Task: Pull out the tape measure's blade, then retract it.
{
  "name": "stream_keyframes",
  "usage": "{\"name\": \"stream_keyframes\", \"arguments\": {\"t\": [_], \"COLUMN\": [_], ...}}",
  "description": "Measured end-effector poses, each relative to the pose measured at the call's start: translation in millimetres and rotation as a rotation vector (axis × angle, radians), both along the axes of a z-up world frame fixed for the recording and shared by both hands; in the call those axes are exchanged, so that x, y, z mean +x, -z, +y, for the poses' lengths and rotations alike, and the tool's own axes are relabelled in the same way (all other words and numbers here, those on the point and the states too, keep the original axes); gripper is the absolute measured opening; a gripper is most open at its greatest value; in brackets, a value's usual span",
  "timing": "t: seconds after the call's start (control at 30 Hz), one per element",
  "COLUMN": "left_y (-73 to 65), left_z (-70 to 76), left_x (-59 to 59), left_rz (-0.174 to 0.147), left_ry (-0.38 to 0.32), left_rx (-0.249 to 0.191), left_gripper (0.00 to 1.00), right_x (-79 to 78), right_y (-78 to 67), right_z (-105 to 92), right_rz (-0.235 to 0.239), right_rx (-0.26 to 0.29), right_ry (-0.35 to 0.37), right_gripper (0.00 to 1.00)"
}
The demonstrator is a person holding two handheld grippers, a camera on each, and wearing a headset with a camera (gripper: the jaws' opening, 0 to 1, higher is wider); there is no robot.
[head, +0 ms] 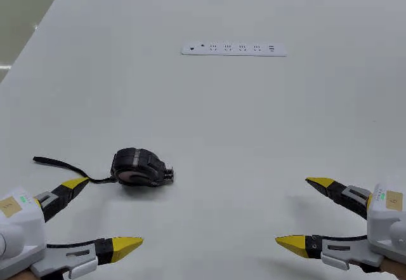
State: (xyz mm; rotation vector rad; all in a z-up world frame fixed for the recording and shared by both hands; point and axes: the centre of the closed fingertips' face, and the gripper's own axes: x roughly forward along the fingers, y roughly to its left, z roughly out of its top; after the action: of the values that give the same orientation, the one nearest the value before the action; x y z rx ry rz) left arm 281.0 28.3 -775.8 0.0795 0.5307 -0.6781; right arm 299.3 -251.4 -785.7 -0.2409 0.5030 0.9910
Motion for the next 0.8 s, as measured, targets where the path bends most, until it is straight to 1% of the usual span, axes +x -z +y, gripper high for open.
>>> {"name": "stream_keyframes", "arguments": {"t": [0.03, 0.1, 0.13, 0.17, 0.2, 0.27, 0.33, 0.43, 0.73, 0.8], "left_y": [-0.2, -0.5, -0.5, 0.3, 2.7, 4.2, 4.4, 3.8, 3.3, 2.9], "left_z": [-0.2, 0.1, 0.4, 0.5, 0.7, 0.6, 0.6, 1.5, 1.0, 1.1], "left_x": [0.2, 2.0, 2.7, 1.8, 0.2, -0.5, -0.9, 0.1, 1.1, 1.4], "left_rz": [-0.005, -0.027, -0.034, -0.028, -0.015, -0.020, -0.017, -0.021, -0.027, -0.027], "left_ry": [-0.001, -0.006, -0.001, 0.001, 0.008, 0.017, 0.015, 0.005, 0.006, 0.004], "left_rx": [-0.003, -0.012, -0.008, -0.006, 0.002, 0.012, 0.007, 0.006, 0.006, 0.005], "left_gripper": [0.95, 1.00, 1.00, 1.00, 1.00, 1.00, 1.00, 1.00, 1.00, 1.00], "right_x": [0.7, 1.2, 1.7, 2.2, 2.7, 2.5, 1.6, 0.5, -2.9, -2.8], "right_y": [0.2, 1.4, 1.6, 1.8, 2.2, 1.6, 0.9, 2.9, 6.2, 6.3], "right_z": [-0.6, -1.2, -1.5, -2.2, -2.5, -2.7, -2.6, -4.0, -4.1, -4.4], "right_rz": [-0.003, -0.012, -0.019, -0.029, -0.036, -0.040, -0.040, -0.037, -0.022, -0.026], "right_rx": [0.005, 0.007, 0.005, 0.000, 0.000, 0.009, 0.025, 0.028, 0.023, 0.021], "right_ry": [0.006, 0.009, 0.011, 0.013, 0.015, 0.020, 0.026, 0.029, 0.027, 0.027], "right_gripper": [0.83, 0.88, 0.90, 0.93, 0.95, 0.98, 1.00, 1.00, 1.00, 1.00]}}
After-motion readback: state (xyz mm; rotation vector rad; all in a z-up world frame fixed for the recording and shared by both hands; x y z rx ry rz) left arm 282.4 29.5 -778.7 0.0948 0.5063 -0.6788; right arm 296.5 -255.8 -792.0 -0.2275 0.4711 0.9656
